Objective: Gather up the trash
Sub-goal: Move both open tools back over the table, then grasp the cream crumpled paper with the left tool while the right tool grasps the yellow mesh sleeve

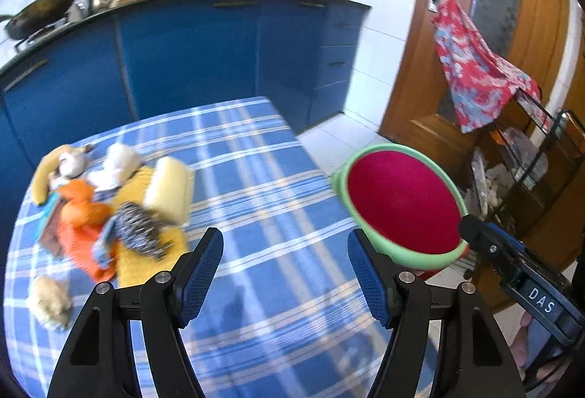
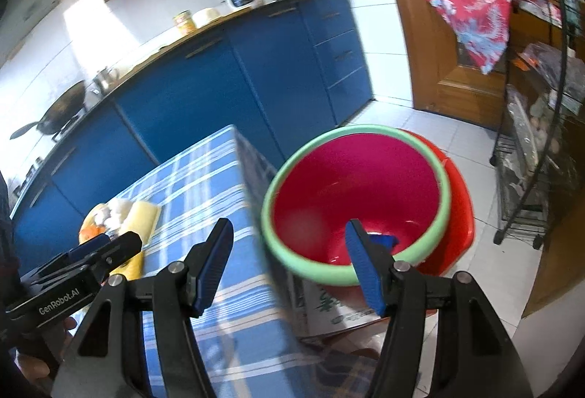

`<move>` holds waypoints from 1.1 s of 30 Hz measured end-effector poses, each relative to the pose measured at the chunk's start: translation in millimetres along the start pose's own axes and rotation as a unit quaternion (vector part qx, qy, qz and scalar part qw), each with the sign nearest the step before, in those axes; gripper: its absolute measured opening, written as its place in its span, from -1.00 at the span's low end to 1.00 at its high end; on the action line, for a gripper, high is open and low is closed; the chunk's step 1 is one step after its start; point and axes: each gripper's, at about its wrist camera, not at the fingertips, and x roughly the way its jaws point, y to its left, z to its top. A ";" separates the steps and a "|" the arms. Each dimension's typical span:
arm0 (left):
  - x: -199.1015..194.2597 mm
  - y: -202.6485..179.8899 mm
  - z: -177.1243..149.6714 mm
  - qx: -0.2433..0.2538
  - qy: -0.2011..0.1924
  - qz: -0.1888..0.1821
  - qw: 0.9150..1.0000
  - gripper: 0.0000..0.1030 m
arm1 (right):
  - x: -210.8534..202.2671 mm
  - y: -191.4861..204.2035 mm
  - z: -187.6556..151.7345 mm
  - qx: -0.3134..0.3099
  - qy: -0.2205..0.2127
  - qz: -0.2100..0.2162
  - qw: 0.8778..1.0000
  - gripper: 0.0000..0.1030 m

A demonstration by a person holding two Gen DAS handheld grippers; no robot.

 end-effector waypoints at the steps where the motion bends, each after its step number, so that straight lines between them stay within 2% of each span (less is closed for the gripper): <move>1: -4.4 6.1 -2.1 -0.004 -0.002 0.005 1.000 0.40 | -0.5 5.5 -1.4 -0.003 0.002 0.005 1.000 0.26; 8: -31.5 46.6 -17.5 -0.037 -0.012 0.046 0.998 0.40 | -2.7 48.6 -14.6 -0.029 0.016 0.034 0.999 0.26; 18: -54.5 104.6 -38.2 -0.086 -0.020 0.080 0.993 0.40 | 10.3 108.4 -38.5 -0.075 0.052 0.068 0.993 0.26; 33: -45.5 193.5 -69.5 -0.169 -0.003 0.123 0.978 0.40 | 59.0 179.5 -66.4 -0.143 0.110 0.089 0.980 0.26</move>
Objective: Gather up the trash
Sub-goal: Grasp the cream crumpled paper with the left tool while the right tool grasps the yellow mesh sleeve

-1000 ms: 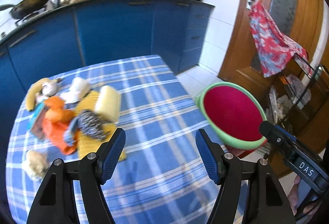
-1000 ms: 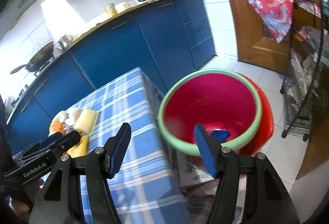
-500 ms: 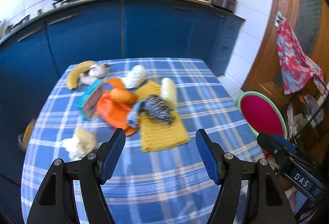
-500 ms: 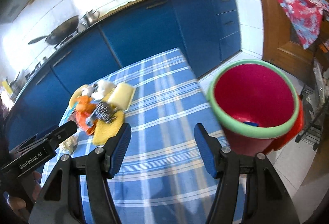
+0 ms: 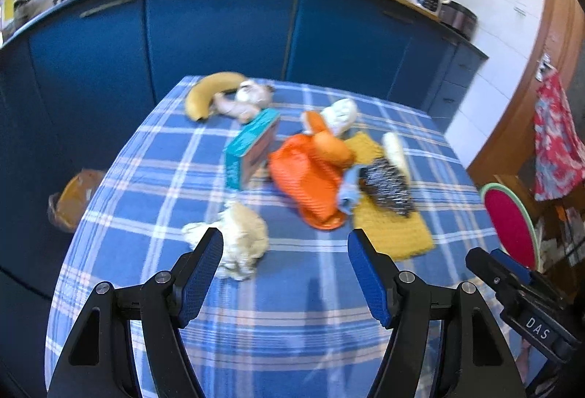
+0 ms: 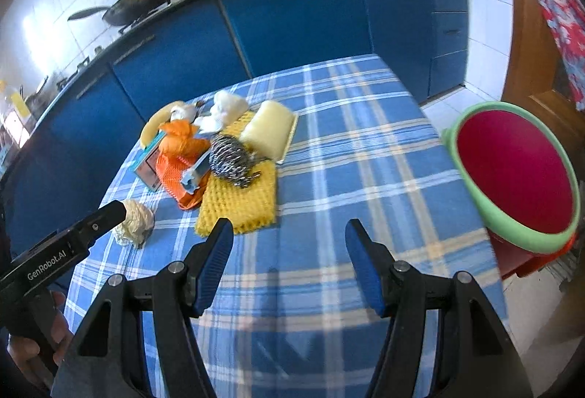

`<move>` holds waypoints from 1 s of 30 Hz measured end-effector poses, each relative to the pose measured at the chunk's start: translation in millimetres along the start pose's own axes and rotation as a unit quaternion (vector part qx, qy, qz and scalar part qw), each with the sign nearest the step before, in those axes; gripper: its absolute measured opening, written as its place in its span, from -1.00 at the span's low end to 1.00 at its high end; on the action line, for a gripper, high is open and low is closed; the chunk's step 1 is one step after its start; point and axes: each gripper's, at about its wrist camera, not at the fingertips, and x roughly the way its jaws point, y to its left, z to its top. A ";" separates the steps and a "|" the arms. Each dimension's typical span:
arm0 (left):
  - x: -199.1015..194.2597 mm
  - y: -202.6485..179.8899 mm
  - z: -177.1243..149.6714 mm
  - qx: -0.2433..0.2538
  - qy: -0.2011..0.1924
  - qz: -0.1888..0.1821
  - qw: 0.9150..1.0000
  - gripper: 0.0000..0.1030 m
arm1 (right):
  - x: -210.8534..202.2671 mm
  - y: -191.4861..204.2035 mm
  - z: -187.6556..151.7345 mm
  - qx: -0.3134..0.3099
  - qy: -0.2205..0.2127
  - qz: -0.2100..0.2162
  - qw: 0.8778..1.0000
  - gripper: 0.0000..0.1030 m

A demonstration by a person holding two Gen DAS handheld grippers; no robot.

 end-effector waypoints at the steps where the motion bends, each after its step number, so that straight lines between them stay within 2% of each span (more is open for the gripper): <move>1: 3.1 4.2 -0.2 -0.003 0.003 0.002 1.000 0.40 | 6.0 2.9 1.1 -0.002 0.004 0.001 1.000 0.26; 15: 36.9 30.1 -3.3 -0.026 0.032 0.016 0.999 0.40 | 63.4 24.8 9.2 -0.015 0.049 0.017 0.999 0.26; 26: 57.8 46.3 -3.6 -0.047 0.044 0.027 0.998 0.40 | 85.9 30.8 13.8 -0.023 0.067 0.018 0.997 0.25; 27: 58.4 47.5 -3.4 -0.049 0.043 0.026 0.998 0.40 | 86.6 31.6 14.0 -0.024 0.067 0.020 0.997 0.23; 29: 59.1 48.7 -3.1 -0.051 0.041 0.022 0.998 0.39 | 87.9 33.5 14.1 -0.028 0.067 0.021 0.997 -0.03; 30: 58.8 49.2 -3.1 -0.051 0.038 0.020 0.998 0.28 | 88.0 34.7 13.8 -0.031 0.068 0.022 0.997 -0.11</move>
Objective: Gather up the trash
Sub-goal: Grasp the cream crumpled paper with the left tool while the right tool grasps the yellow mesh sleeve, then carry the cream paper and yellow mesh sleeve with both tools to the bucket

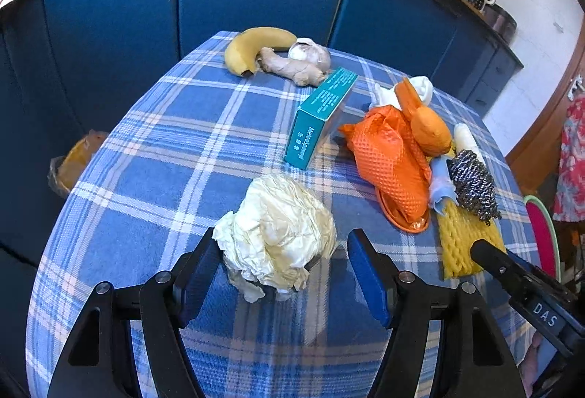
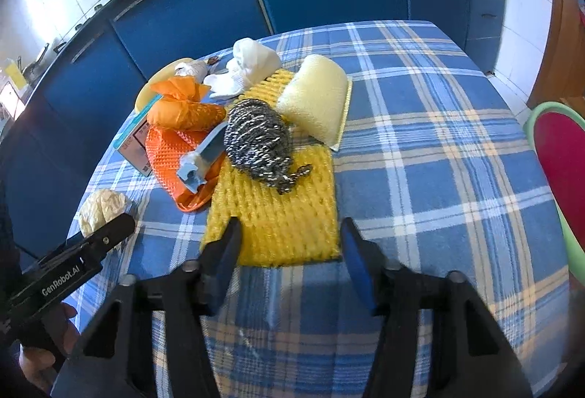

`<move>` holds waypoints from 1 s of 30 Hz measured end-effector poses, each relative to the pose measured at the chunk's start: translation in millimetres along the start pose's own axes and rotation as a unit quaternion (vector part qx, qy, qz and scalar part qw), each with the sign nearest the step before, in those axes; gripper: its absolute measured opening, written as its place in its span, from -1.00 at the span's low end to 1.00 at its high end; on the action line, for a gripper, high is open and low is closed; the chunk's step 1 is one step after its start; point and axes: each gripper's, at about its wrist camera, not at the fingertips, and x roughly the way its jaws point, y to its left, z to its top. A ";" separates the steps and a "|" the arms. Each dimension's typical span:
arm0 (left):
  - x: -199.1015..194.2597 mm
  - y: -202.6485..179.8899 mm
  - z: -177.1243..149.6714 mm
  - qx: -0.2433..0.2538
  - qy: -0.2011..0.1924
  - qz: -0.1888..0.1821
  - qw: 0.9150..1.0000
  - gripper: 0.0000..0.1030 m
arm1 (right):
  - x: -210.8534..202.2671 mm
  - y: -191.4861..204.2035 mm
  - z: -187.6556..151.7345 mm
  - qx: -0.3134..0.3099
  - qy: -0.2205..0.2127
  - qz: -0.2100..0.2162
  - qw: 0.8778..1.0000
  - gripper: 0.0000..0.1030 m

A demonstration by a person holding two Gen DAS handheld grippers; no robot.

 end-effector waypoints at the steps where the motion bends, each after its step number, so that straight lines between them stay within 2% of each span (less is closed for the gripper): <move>1: -0.5 0.2 -0.2 0.000 -0.001 -0.001 1.000 0.18 | 0.1 0.4 -0.3 0.000 0.000 0.001 1.000 -0.26; 2: -0.5 0.9 -0.1 -0.002 0.000 -0.005 1.000 -0.01 | 0.1 0.5 -0.6 0.001 0.002 0.004 1.000 -0.40; 3: -0.7 1.8 0.0 -0.004 0.000 -0.009 1.000 -0.18 | 0.0 0.6 -1.2 0.002 0.003 0.008 1.000 -0.46; 5: -1.2 3.0 -0.6 -0.007 0.003 -0.019 1.000 -0.36 | -2.0 0.6 -2.5 0.005 0.004 0.012 1.000 -0.66; 7: -3.7 3.4 -2.1 -0.008 0.002 -0.023 1.000 -0.46 | -6.1 1.1 -4.0 0.005 0.000 0.013 1.000 -0.71; 17: -37.2 -9.8 -7.4 0.009 -0.025 -0.055 0.998 -0.49 | -49.7 -5.2 -22.1 0.010 -0.032 0.021 0.999 -0.74; 30: -78.6 -54.2 -13.1 0.052 -0.051 -0.099 0.992 -0.49 | -121.0 -29.5 -33.1 0.026 -0.105 0.014 0.994 -0.75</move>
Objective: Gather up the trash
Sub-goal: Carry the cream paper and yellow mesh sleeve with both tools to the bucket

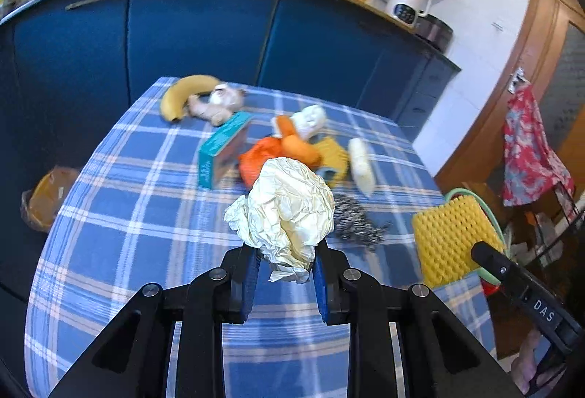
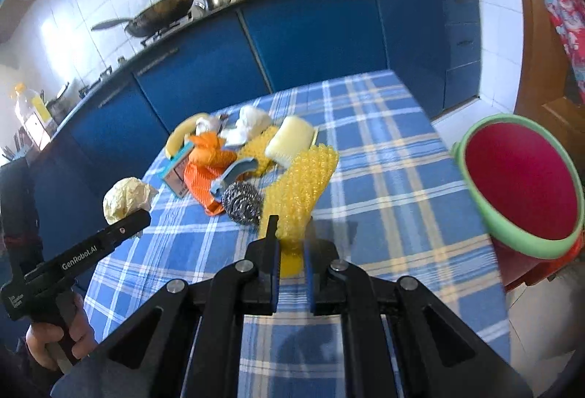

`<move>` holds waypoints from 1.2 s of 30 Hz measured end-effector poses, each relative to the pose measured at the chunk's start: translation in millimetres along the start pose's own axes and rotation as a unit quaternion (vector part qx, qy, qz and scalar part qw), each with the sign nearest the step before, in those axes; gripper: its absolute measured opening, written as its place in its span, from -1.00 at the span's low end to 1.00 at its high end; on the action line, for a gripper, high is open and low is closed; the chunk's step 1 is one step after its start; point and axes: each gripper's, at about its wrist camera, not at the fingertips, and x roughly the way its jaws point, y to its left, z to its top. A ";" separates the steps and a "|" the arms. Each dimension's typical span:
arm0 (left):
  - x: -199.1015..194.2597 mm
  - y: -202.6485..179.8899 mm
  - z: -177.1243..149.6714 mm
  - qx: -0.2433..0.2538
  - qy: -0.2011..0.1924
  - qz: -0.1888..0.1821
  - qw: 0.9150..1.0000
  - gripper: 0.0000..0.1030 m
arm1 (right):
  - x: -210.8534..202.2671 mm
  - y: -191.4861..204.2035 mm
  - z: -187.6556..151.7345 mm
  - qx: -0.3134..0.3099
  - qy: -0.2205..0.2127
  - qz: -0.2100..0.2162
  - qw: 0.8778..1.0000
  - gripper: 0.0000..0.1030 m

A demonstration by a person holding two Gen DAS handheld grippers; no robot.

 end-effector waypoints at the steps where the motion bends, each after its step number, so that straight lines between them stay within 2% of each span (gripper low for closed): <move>1: -1.8 -5.3 0.3 0.005 -0.001 -0.004 1.000 -0.49 | -3.3 -1.9 0.6 0.002 -0.004 -0.001 1.000 -0.75; 9: -6.5 -49.1 4.9 0.045 0.002 -0.047 0.998 -0.49 | -34.3 -30.6 4.2 0.025 -0.036 -0.018 0.999 -0.75; 18: 2.3 -114.3 13.2 0.105 0.009 -0.091 0.990 -0.49 | -60.3 -79.4 8.7 0.063 -0.063 -0.058 0.994 -0.75; 27: 26.2 -163.5 13.3 0.143 0.029 -0.117 0.982 -0.49 | -69.5 -137.4 9.5 0.110 -0.072 -0.102 0.986 -0.75; 36: 55.9 -204.3 10.5 0.168 0.053 -0.129 0.976 -0.49 | -63.4 -190.6 4.9 0.150 -0.063 -0.136 0.977 -0.75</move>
